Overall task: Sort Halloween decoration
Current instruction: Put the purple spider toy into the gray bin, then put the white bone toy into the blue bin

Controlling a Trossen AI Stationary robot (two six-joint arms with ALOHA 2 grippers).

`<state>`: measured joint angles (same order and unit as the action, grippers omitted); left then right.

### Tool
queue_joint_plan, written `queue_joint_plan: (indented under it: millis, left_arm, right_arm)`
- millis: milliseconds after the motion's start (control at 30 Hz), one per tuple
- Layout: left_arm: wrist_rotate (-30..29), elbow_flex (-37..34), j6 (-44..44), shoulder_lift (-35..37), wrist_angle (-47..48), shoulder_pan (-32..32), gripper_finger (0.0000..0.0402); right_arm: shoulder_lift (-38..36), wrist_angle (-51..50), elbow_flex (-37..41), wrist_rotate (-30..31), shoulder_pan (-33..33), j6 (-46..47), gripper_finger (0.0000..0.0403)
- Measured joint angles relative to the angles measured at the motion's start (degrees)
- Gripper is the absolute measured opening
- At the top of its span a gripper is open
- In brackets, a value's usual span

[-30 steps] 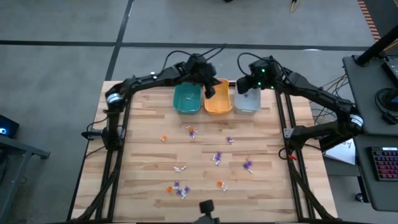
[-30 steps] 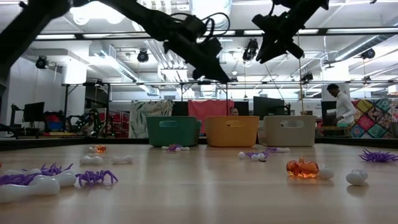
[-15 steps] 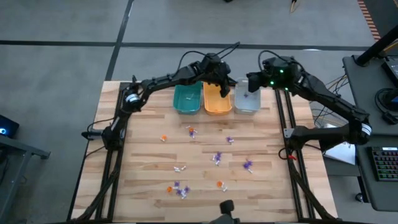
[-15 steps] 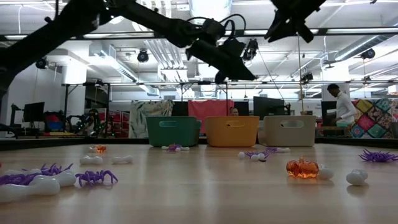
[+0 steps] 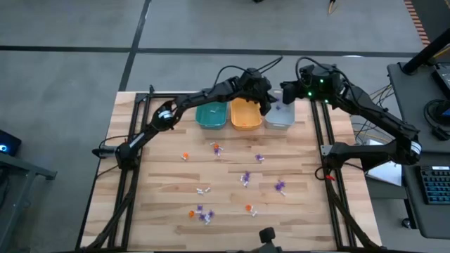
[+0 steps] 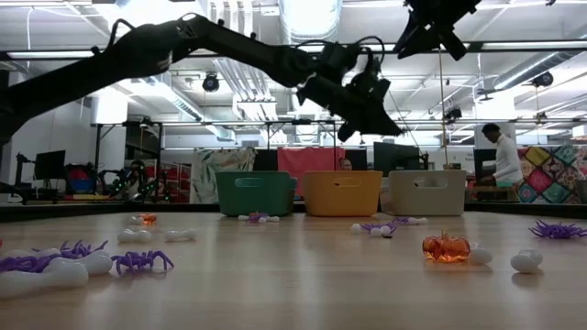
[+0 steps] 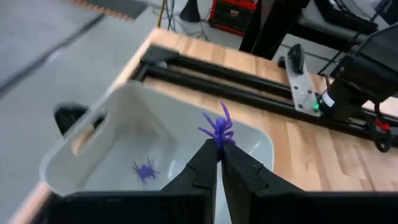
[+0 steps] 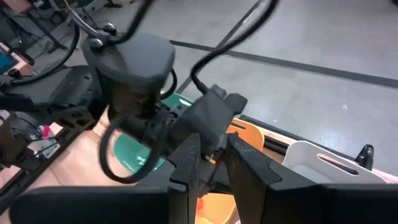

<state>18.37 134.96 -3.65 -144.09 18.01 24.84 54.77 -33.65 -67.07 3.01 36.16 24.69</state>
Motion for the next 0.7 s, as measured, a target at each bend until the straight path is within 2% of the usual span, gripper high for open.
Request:
queue_joint_plan:
  millis: [433,700]
  left_arm:
    - [0.3,0.0,-0.1,0.8,4.6,0.8,0.0113]
    - [0.6,-0.2,5.8,9.3,12.2,5.4,0.0109]
  right_arm:
    - [1.8,-0.1,0.6,-0.1,0.0,0.2,0.0068]
    - [4.3,-0.2,0.8,-0.1,0.0,0.4,0.0068]
